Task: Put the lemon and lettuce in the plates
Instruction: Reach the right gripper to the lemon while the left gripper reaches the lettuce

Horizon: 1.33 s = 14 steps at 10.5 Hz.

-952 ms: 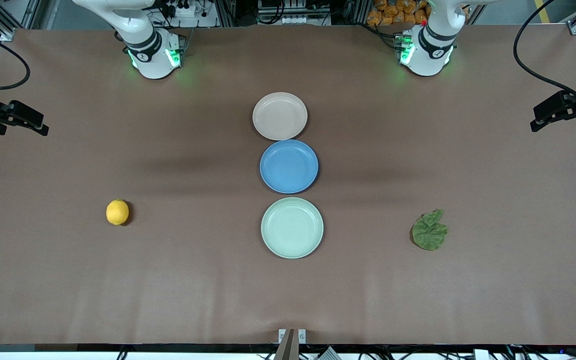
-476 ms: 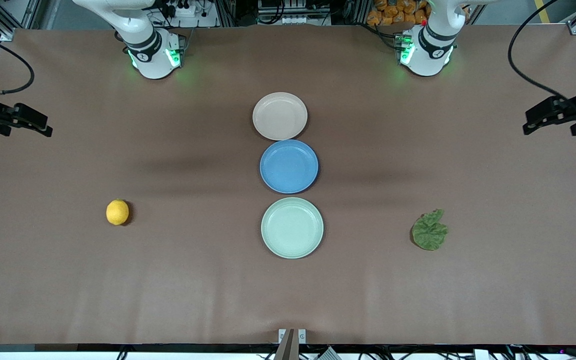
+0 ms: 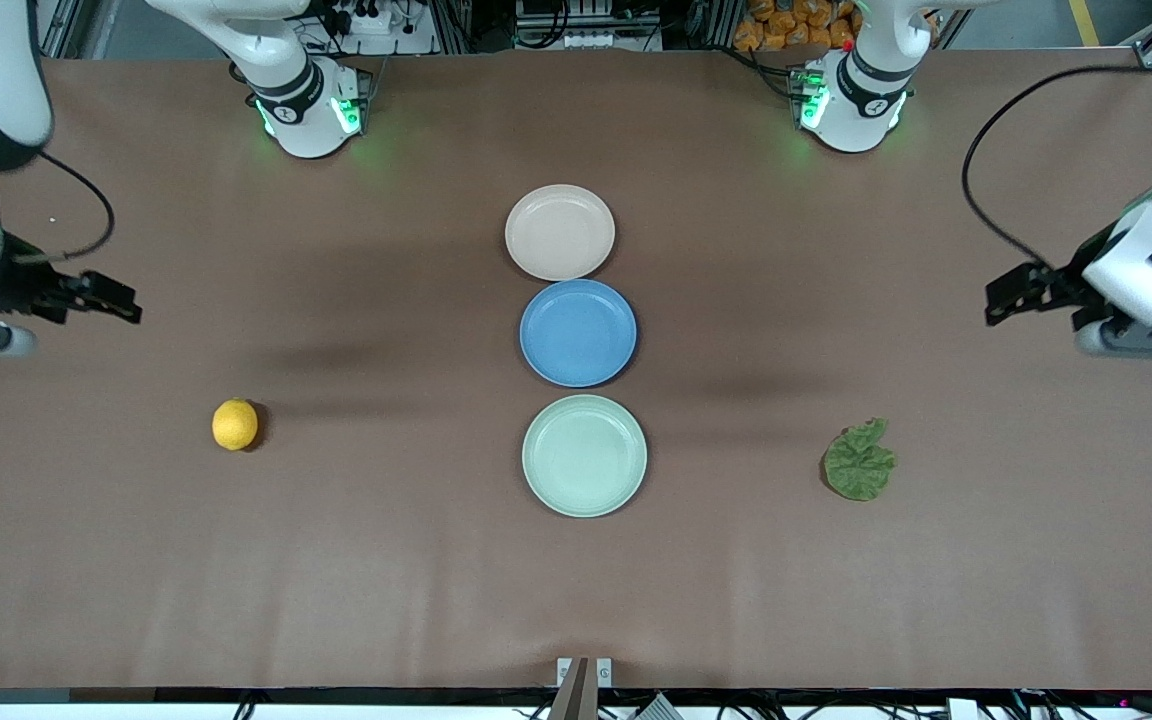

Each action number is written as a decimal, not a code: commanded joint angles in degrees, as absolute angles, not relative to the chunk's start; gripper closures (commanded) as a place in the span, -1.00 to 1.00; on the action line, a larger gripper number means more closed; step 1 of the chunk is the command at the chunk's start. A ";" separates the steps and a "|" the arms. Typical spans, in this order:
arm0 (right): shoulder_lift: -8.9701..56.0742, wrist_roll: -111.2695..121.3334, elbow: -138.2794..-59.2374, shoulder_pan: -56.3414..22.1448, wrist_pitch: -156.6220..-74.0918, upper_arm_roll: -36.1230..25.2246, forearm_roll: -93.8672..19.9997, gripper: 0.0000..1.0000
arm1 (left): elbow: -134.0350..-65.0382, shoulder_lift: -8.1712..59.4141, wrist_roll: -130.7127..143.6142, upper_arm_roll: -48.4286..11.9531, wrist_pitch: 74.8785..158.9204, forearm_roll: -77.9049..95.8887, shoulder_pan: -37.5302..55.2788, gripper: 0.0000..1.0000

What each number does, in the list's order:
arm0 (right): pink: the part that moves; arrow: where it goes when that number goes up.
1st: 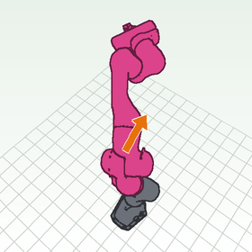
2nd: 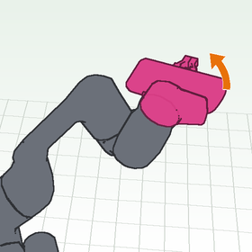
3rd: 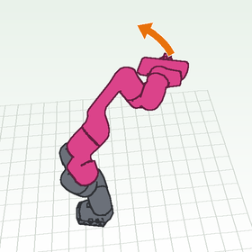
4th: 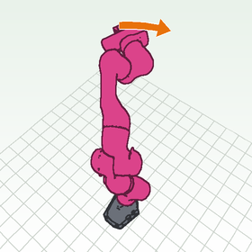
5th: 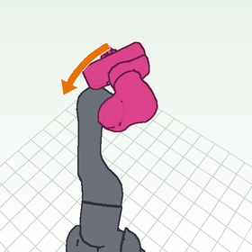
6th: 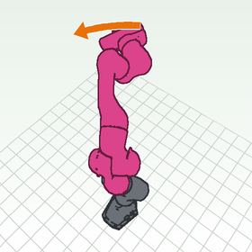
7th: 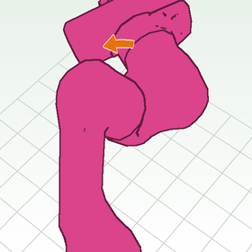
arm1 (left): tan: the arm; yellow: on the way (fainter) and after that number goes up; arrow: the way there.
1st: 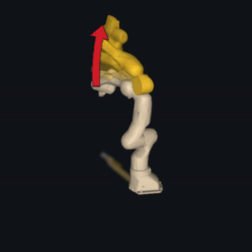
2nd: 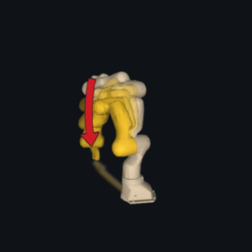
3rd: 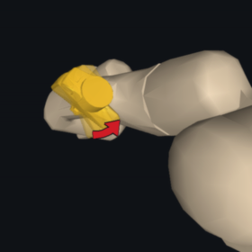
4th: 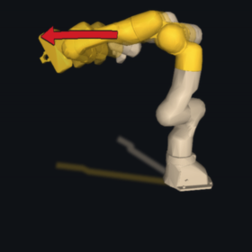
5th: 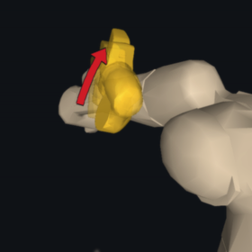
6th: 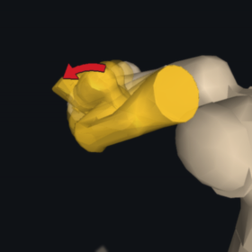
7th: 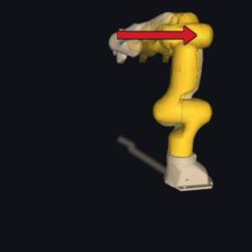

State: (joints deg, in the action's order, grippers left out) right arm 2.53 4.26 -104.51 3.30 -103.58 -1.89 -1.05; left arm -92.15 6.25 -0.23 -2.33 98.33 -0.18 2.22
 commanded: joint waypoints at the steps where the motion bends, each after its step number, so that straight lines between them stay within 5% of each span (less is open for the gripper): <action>1: 9.99 5.45 -103.89 4.05 -108.43 -1.23 -0.97 -1.00 | -92.20 11.58 -0.70 -2.90 103.43 -1.41 2.63 -1.00; 6: 22.21 5.54 -103.89 3.96 -118.01 -1.23 -0.79 -1.00 | -102.10 20.11 -0.79 -2.90 124.23 -1.49 3.51 -1.00; 14: 33.57 5.45 -103.89 3.87 -129.02 -1.23 -0.79 -1.00 | -102.22 34.71 -0.62 -2.81 136.40 -2.19 4.83 -1.00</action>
